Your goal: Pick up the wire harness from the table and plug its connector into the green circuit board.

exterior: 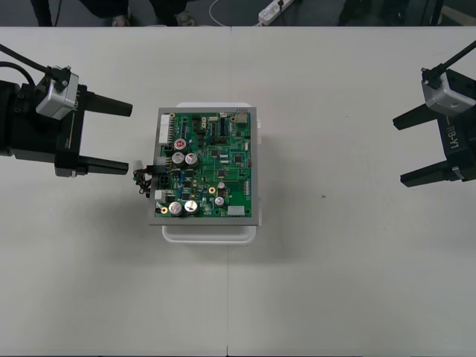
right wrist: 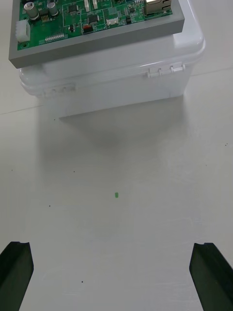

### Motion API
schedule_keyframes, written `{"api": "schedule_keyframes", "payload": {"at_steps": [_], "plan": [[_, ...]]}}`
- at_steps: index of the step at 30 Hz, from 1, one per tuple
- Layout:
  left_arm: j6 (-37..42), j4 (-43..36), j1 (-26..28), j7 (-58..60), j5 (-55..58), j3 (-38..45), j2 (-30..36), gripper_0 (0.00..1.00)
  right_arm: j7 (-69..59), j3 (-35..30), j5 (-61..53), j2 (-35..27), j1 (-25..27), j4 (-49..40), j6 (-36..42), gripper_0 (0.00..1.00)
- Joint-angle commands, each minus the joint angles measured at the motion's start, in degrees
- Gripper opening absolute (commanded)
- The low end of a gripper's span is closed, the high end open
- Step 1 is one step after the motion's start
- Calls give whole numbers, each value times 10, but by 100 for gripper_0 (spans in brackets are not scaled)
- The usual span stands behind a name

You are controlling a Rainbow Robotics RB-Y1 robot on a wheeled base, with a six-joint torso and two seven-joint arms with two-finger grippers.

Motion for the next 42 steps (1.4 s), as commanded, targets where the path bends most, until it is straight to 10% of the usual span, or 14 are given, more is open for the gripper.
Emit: {"api": "schedule_keyframes", "payload": {"at_steps": [1,42], "plan": [[-19,-4,-9,27,-3,20,-10,90,-9,-20,-15,-24,5,5,1,94],[-19,-4,-8,25,-5,24,-10,90,80,-101,45,90,123,-35,1,94]]}}
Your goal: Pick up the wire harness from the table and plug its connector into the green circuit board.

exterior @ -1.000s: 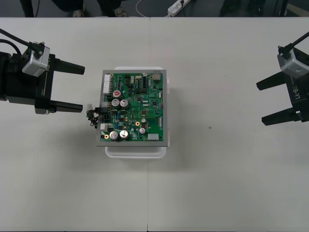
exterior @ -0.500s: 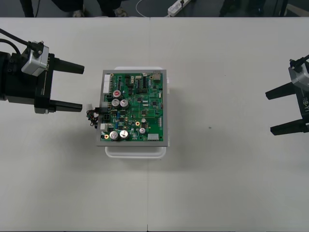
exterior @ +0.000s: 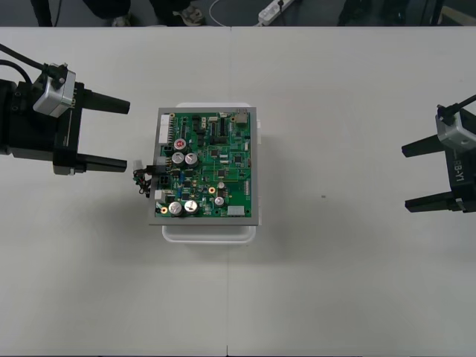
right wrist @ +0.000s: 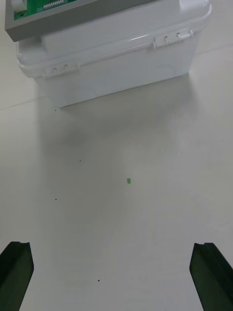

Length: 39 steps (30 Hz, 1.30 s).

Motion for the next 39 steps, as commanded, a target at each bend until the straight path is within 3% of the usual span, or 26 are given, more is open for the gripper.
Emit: {"api": "schedule_keyframes", "payload": {"at_steps": [1,7,39], "plan": [[-18,-4,-8,25,-2,17,-8,91,19,-22,23,24,7,-36,1,94],[-18,-4,-8,25,-2,17,-8,90,26,-24,37,33,7,-72,1,94],[-18,-4,-8,25,-2,17,-8,90,51,-72,19,33,-10,-72,1,94]]}}
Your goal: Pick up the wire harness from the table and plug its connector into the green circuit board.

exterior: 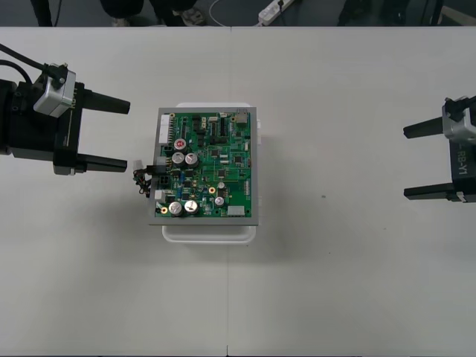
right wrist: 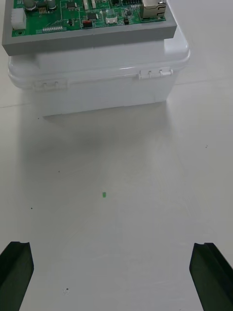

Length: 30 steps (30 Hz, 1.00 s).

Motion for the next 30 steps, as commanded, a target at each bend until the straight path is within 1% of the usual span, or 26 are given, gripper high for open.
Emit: {"api": "schedule_keyframes", "payload": {"at_steps": [1,17,30], "plan": [[-18,-4,-8,25,-2,17,-7,90,24,-25,-9,2,-10,-5,1,94],[-18,-4,-8,25,-2,17,-7,90,43,-25,-21,4,-10,45,1,94],[-18,-4,-8,25,-2,17,-7,90,39,-16,-42,5,-10,47,1,95]]}}
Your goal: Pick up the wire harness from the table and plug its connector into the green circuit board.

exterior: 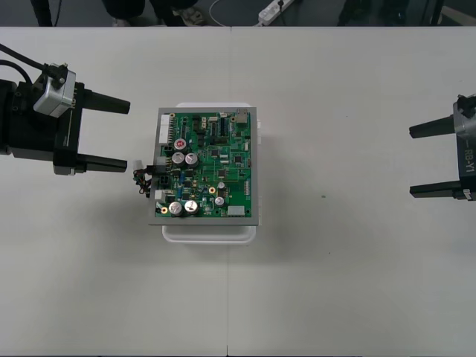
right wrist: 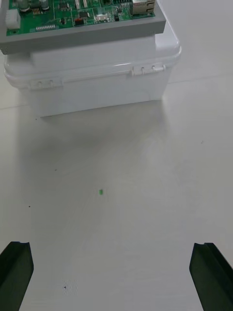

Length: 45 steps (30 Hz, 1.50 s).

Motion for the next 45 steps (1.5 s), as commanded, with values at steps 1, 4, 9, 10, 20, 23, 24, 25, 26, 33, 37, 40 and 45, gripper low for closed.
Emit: {"api": "schedule_keyframes", "payload": {"at_steps": [1,4,9,10,20,23,24,25,26,33,37,40,45], "plan": [[-18,-4,-8,25,-2,17,-7,90,8,-6,-19,10,-11,-3,1,94],[-18,-4,-8,25,-2,17,-7,91,8,-1,-19,20,-15,-4,1,94],[-18,-4,-8,25,-2,17,-7,90,8,20,-18,21,-28,-7,1,94],[-18,-4,-8,25,-2,17,-7,90,8,22,-17,21,-32,-8,1,94],[-18,-4,-8,25,-2,17,-7,90,8,36,21,21,-50,-51,1,94],[-18,-4,-8,25,-2,17,-7,90,13,35,21,21,-54,-51,1,94],[-18,-4,-8,25,-2,17,-7,90,13,35,20,21,-55,-51,1,94],[-18,-4,-8,25,-2,17,-7,90,14,35,20,20,-56,-51,1,94],[-18,-4,-8,25,-2,17,-7,90,14,35,20,20,-57,-50,1,94],[-18,-4,-8,25,-2,17,-7,90,14,36,20,21,-56,-50,1,94],[-18,-4,-8,25,-2,17,-7,90,14,36,20,21,-55,-51,1,94],[-18,-4,-8,25,-2,17,-7,90,14,36,20,21,-55,-51,1,94],[-18,-4,-8,25,-2,17,-7,90,14,36,20,21,-55,-51,1,94]]}}
